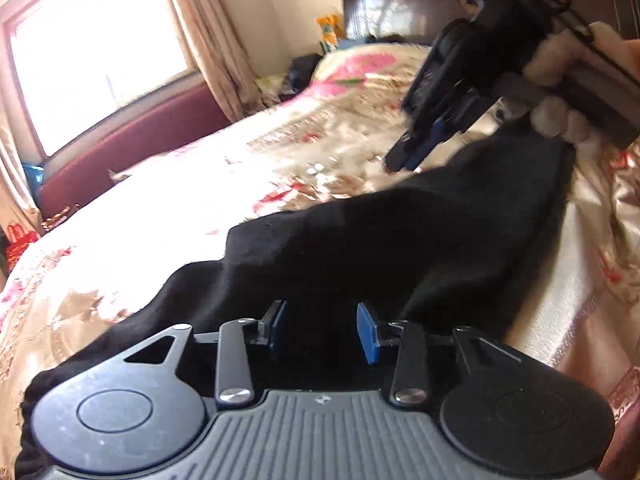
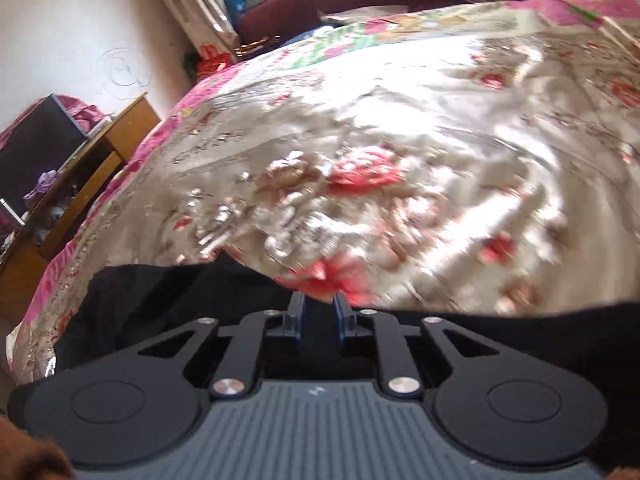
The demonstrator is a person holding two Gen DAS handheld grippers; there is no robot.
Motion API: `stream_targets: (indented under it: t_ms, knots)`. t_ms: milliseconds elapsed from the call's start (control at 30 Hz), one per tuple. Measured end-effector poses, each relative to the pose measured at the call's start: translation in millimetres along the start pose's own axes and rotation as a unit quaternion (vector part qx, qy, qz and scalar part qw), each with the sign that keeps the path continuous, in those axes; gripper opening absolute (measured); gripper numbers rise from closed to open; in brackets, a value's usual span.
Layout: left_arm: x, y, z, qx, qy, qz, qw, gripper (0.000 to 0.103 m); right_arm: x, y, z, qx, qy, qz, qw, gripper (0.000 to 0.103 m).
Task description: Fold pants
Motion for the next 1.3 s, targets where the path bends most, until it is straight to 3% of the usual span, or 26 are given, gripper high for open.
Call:
stream_targets:
  t_ms: [67, 100, 133, 200, 267, 333, 467, 567, 667, 733, 833, 933, 1133, 1300]
  knots:
    - [-6, 13, -13, -0.005, 0.020, 0.036, 0.9991, 0.054, -24, -15, -51, -0.102, 0.043, 0.016, 0.994, 0.020]
    - [-7, 13, -19, 0.006, 0.035, 0.033, 0.9988, 0.054, -34, -26, -78, -0.152, 0.068, 0.014, 0.986, 0.020]
    - [-6, 10, -23, 0.010, 0.047, 0.033, 0.9983, 0.053, -43, -42, -102, -0.171, 0.103, -0.001, 0.980, 0.020]
    - [0, 5, -26, 0.005, 0.049, 0.038, 0.9980, 0.053, -59, -76, -138, -0.143, 0.183, -0.042, 0.972, 0.019]
    - [8, 3, -28, -0.001, 0.042, 0.039, 0.9983, 0.053, -72, -98, -164, -0.147, 0.239, -0.074, 0.957, 0.023]
    - [18, 5, -34, 0.002, 0.054, 0.038, 0.9978, 0.053, -80, -108, -178, -0.158, 0.254, -0.105, 0.948, 0.028]
    - [34, 6, -56, 0.004, 0.102, 0.020, 0.9946, 0.054, -84, -100, -197, -0.125, 0.295, -0.135, 0.937, 0.038]
    - [42, 6, -71, 0.011, 0.132, 0.014, 0.9910, 0.055, -77, -97, -201, -0.158, 0.287, -0.159, 0.931, 0.038]
    - [47, 11, -82, -0.009, 0.134, 0.020, 0.9908, 0.062, -71, -104, -207, -0.162, 0.290, -0.196, 0.923, 0.038]
    - [48, 15, -91, -0.022, 0.138, 0.023, 0.9898, 0.062, -63, -99, -210, -0.161, 0.279, -0.192, 0.927, 0.037]
    - [51, 14, -104, -0.023, 0.161, 0.017, 0.9866, 0.062, -60, -104, -215, -0.161, 0.281, -0.210, 0.923, 0.005]
    - [53, 9, -109, -0.033, 0.166, 0.014, 0.9855, 0.062, -66, -117, -222, -0.126, 0.307, -0.230, 0.915, 0.004]
    - [55, 6, -111, -0.038, 0.171, 0.009, 0.9845, 0.062, -79, -145, -219, -0.105, 0.314, -0.258, 0.907, 0.004]
    - [48, 26, -115, -0.062, 0.164, 0.044, 0.9836, 0.063, -85, -107, -244, -0.147, 0.326, -0.185, 0.915, 0.004]
Point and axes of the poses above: each gripper's, at about its wrist camera, not at the fingertips, and y roughly the way its jaws point, z to its left, x to its top, the point moved 3 cm from there along y, roughly the way its jaws point, and after that the axes turned 3 degrees about -x, right-handed, at the moved point
